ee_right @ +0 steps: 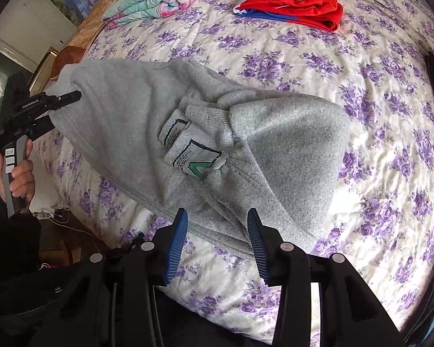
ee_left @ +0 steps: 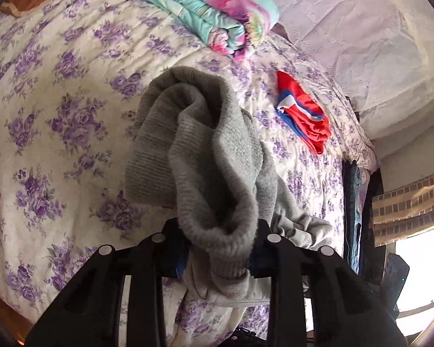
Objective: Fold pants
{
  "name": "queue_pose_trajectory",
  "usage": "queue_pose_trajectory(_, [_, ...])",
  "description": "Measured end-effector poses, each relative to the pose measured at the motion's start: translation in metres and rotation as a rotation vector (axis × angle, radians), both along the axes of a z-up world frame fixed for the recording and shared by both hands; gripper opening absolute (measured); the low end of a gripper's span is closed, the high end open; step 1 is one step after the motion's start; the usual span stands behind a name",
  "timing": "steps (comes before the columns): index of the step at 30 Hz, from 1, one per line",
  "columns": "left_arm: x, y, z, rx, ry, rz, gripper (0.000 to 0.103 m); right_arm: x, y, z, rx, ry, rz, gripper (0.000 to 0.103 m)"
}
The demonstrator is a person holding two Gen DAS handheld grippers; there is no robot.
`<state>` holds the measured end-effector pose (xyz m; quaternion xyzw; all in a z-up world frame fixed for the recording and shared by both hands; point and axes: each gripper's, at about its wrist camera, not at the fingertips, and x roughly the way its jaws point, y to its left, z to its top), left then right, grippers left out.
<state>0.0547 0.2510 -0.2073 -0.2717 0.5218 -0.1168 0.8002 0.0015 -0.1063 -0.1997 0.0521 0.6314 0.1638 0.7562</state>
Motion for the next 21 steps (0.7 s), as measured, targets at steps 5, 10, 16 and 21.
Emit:
queue_pose_trajectory(5, [-0.007,-0.013,0.016,0.063,-0.032,-0.034,0.028,0.027,0.041,0.005,0.079,-0.065,0.128,0.043])
queue_pose_trajectory(10, [-0.008,-0.027,0.027,0.095,-0.065,-0.063,0.028,0.076,0.087,-0.013,0.066,-0.103,0.205,0.043])
queue_pose_trajectory(16, [-0.01,-0.034,0.03,0.128,-0.074,-0.074,0.028,0.107,0.114,-0.054,0.032,-0.045,0.217,0.004])
queue_pose_trajectory(21, [-0.013,-0.04,0.03,0.114,-0.081,-0.094,0.028,0.118,0.122,-0.089,0.006,0.045,0.191,0.002])
